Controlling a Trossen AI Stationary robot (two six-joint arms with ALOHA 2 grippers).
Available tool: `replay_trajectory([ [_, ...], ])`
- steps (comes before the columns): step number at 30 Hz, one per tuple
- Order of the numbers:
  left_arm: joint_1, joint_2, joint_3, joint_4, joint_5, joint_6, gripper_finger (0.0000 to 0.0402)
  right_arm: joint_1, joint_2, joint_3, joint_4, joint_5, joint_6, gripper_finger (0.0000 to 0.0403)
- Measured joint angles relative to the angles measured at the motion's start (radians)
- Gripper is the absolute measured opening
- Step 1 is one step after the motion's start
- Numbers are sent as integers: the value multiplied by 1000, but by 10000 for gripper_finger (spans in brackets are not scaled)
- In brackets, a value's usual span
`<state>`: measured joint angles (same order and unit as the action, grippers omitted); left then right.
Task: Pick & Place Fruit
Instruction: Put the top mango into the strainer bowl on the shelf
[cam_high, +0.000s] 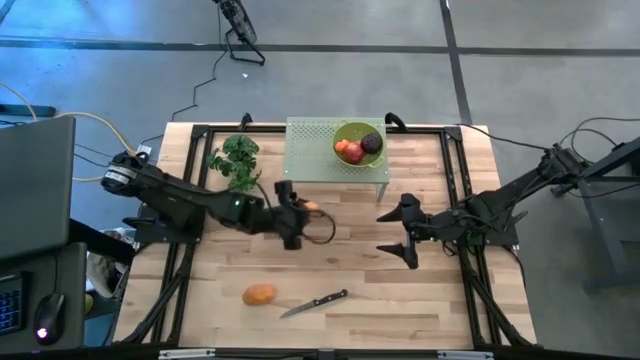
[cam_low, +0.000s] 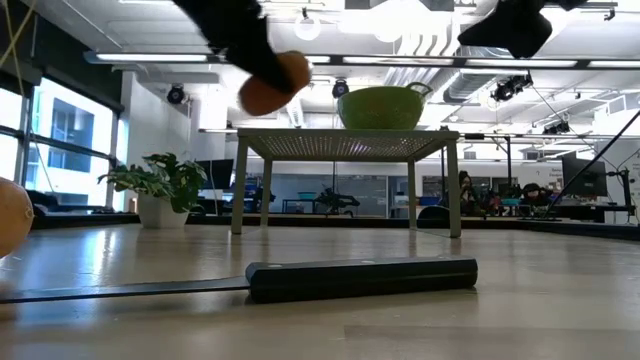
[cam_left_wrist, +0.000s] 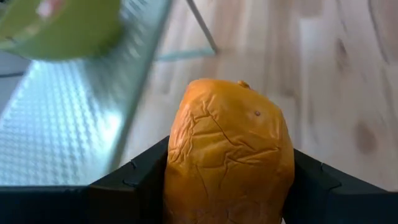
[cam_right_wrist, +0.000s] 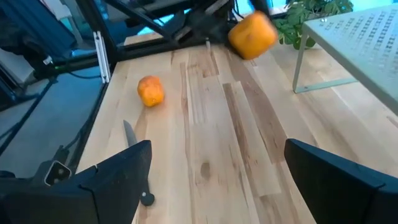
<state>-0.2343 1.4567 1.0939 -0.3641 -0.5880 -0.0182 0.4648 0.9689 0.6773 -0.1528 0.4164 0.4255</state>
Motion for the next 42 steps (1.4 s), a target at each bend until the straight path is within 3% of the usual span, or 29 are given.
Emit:
replay_trajectory([
  [8, 84, 0, 0, 139, 6, 94, 223, 0, 74, 0, 11, 22, -5, 362],
  [12, 110, 0, 0, 193, 46, 140, 223, 0, 96, 0, 59, 133, -42, 362],
  [19, 157, 0, 0, 347, 145, 235, 223, -15, 119, 0, 252, 333, -261, 362],
  [29, 196, 0, 0, 593, 291, 198, 223, -83, 119, 0, 323, 333, -295, 362],
  [37, 195, 0, -1, 750, 318, 109, 223, -117, 119, 0, 335, 291, -306, 362],
  [42, 195, 29, -2, 848, 312, 64, 223, -140, 145, 0, 436, 290, -392, 362],
])
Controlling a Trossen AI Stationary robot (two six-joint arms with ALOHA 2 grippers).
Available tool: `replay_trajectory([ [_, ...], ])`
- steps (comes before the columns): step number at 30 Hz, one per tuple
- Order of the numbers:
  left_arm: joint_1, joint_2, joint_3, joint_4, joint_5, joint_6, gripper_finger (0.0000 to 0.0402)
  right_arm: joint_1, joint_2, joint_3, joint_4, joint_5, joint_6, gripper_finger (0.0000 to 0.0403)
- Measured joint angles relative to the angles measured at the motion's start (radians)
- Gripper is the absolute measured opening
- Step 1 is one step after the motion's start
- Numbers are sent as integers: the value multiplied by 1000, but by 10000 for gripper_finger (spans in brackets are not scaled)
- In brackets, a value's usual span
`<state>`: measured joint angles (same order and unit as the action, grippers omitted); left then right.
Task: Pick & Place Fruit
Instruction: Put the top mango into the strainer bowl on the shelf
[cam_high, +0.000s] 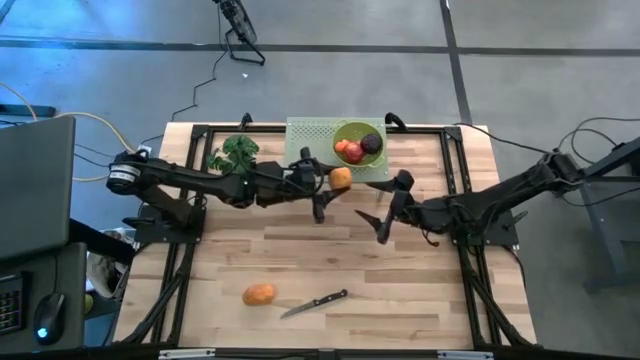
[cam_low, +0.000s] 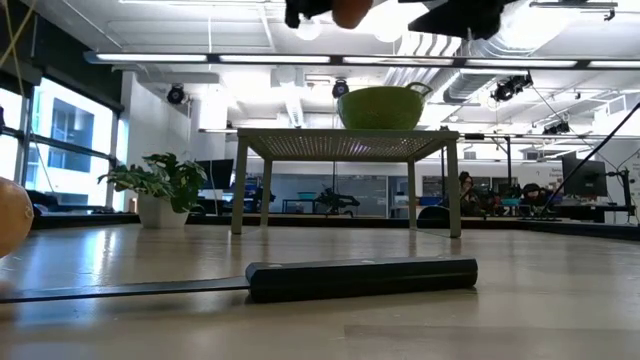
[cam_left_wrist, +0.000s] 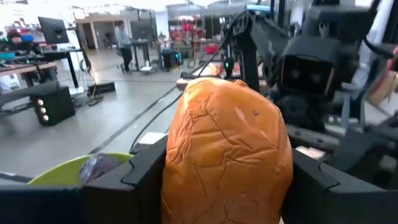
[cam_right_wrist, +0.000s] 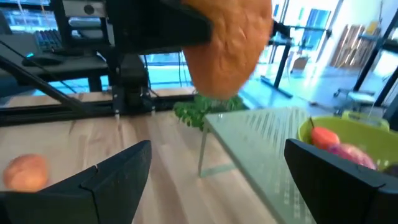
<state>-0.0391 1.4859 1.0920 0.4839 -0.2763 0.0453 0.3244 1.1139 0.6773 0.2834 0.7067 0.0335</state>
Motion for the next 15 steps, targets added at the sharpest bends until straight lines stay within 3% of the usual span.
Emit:
replay_trajectory([
  [6, 0, 66, 0, 137, -4, -5, 223, -32, 78, 0, 180, 16, -134, 362],
  [15, 0, 104, 0, 203, -53, 9, 223, -69, 165, 0, 318, 17, -165, 362],
])
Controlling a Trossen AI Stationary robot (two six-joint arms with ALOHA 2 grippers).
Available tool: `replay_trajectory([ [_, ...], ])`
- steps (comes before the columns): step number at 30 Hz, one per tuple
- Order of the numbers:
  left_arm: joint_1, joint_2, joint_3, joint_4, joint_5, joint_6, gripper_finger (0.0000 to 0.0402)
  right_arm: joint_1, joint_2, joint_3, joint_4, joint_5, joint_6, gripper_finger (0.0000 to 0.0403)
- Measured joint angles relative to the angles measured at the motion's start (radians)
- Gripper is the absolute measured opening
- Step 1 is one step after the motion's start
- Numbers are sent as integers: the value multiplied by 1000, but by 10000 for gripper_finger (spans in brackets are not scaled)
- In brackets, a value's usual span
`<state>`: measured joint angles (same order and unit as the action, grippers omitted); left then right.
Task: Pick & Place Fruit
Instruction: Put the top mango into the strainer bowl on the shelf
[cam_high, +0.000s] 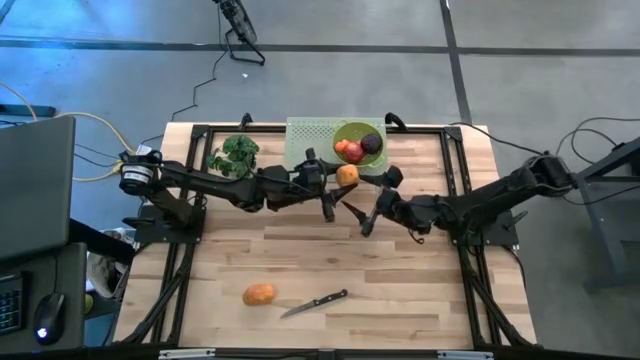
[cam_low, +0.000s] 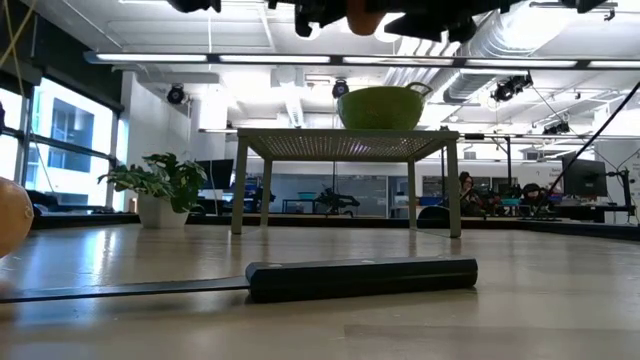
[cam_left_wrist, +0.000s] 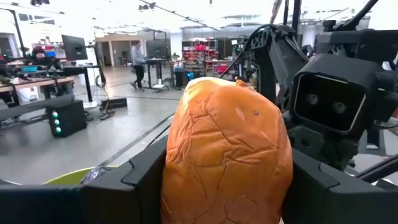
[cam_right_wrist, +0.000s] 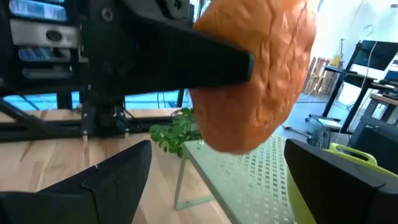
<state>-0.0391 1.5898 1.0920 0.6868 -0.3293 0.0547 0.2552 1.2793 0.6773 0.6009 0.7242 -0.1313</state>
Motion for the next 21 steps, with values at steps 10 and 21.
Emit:
replay_trajectory([
  [10, 0, 0, 0, -9, -16, -7, 223, -23, 72, 0, 182, -1, -80, 356],
  [21, 0, 0, 0, -8, -22, -7, 223, -55, 72, 0, 241, -12, -62, 262],
])
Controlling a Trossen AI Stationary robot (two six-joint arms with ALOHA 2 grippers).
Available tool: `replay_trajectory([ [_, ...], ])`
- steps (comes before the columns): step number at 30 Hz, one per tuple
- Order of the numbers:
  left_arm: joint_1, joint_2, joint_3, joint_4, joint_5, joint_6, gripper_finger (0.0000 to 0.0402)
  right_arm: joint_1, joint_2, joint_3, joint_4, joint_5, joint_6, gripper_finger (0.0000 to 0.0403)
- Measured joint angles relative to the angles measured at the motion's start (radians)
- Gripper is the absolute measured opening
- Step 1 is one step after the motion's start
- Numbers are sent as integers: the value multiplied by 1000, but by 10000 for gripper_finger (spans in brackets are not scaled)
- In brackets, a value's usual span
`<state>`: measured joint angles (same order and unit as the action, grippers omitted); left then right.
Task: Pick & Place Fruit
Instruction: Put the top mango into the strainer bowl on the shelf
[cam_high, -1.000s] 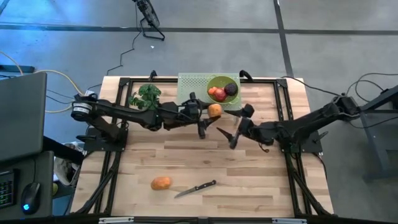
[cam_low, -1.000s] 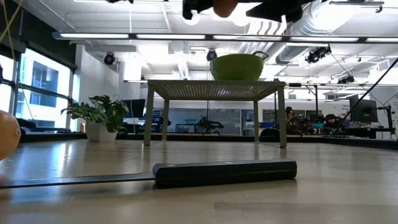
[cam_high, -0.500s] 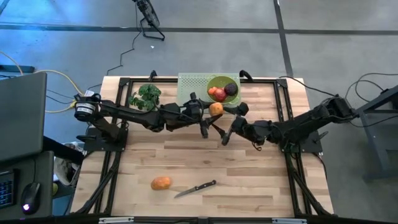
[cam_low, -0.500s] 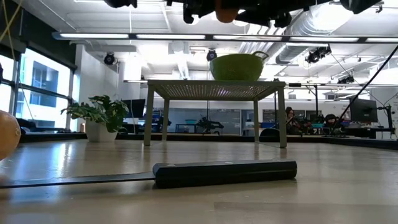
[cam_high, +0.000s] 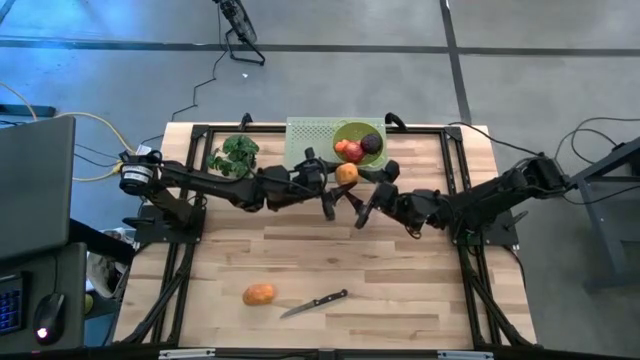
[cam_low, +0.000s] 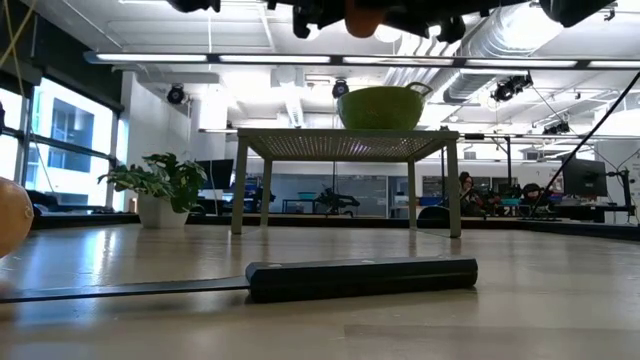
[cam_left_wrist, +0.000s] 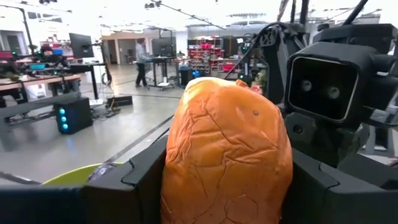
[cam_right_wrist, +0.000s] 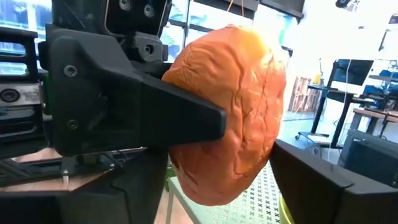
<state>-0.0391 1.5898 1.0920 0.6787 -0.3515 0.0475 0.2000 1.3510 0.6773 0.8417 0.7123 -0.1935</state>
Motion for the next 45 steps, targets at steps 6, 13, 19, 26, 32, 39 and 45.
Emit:
replay_trajectory([
  [6, 1, -2, 0, -1, -21, -4, 223, -41, -2, 0, -19, -94, 63, 232],
  [13, 2, -1, 0, -16, -6, -3, 223, -45, -2, 0, -41, -62, 85, 221],
  [19, 1, -1, 0, -40, -18, 0, 223, -45, -1, 0, -50, -57, 93, 187],
  [26, 1, -1, 2, -69, -20, 4, 223, -45, 0, 0, -53, -53, 96, 184],
  [32, 1, -2, 2, -83, -14, 5, 224, -44, 0, 0, -53, -50, 96, 184],
  [39, 20, -1, 3, -109, -63, -55, 288, -30, 2, 0, -59, 16, 96, 184],
  [45, 26, -11, 3, -160, -94, -64, 337, -30, 2, 0, -76, 98, 95, 183],
])
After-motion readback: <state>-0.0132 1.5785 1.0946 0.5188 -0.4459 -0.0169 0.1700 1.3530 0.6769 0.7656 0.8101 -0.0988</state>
